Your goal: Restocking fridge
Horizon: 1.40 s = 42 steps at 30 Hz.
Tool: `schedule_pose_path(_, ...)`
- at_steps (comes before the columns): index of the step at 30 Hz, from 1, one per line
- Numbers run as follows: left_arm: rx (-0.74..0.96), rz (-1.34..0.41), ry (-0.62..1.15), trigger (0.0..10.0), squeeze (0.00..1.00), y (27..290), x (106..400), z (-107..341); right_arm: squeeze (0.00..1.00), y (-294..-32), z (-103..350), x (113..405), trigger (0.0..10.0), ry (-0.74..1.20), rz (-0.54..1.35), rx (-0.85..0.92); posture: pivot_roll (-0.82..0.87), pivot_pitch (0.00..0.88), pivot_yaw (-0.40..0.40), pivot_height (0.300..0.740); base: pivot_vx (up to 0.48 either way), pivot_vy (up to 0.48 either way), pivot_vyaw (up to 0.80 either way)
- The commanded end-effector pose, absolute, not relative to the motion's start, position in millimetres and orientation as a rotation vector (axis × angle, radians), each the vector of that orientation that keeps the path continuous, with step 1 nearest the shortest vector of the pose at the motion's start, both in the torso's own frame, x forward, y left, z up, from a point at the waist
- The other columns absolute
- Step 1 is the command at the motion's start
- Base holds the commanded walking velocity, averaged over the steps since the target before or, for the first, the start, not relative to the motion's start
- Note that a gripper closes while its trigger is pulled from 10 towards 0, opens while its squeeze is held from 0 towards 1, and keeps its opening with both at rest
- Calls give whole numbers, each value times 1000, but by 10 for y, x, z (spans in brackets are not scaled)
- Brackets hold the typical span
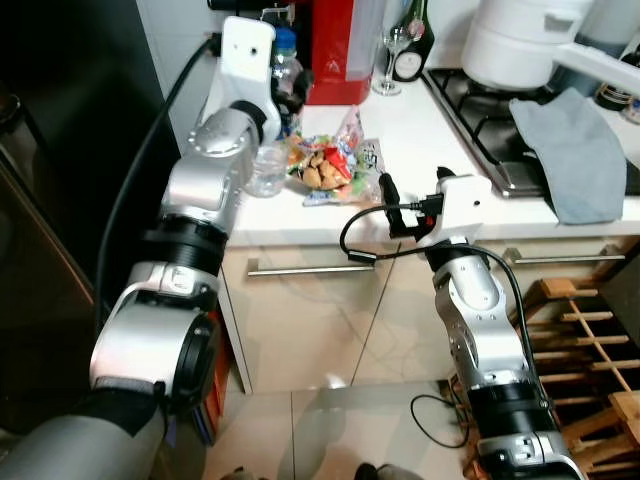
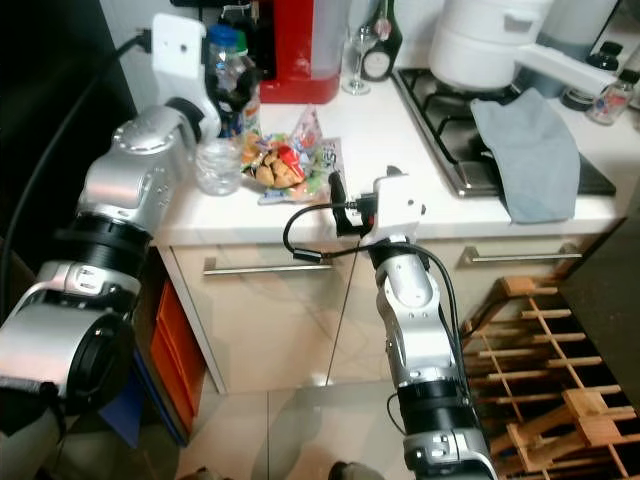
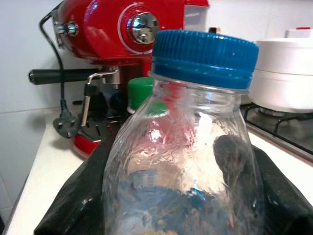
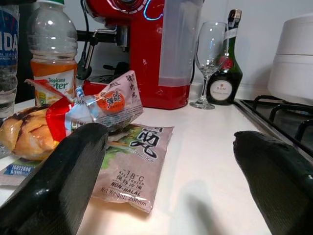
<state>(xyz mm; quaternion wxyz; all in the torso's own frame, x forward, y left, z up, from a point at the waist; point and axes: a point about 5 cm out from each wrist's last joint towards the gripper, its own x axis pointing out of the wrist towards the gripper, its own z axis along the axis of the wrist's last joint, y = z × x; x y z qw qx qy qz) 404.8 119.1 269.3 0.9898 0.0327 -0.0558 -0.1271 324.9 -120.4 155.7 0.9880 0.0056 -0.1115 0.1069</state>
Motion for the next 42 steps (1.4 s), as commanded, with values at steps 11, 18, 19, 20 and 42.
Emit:
schedule_pose_path(11, 98, -111, -124, 0, 0, 1650, 3834, 2618, 90, -1222, 1560, 3308, 10000, -207, 234, 10, -4, 0, -45, 740, 0, 0, 0)
schedule_pose_path(18, -21, -120, 37, 10000, 0, 1612, 3765, 2259, 90, -1189, 1559, 3324, 10000, -203, 242, 15, 0, 0, -47, 740, 0, 0, 0)
schedule_pose_path(19, -31, -124, 35, 10000, 0, 1575, 3739, 2253, 94, -1188, 1550, 3320, 10000, -201, 244, 15, 1, 0, -47, 740, 0, 0, 0)
schedule_pose_path(20, -30, -126, 30, 10000, 0, 1550, 3724, 2255, 90, -1183, 1540, 3317, 10000, -199, 245, 16, 4, 0, -45, 740, 0, 0, 0)
schedule_pose_path(42, 33, -106, -132, 10000, 0, 1314, 3632, 2334, 82, -1484, 1373, 3379, 10000, -107, 25, 151, -7, 0, -10, 740, -12, 0, 0)
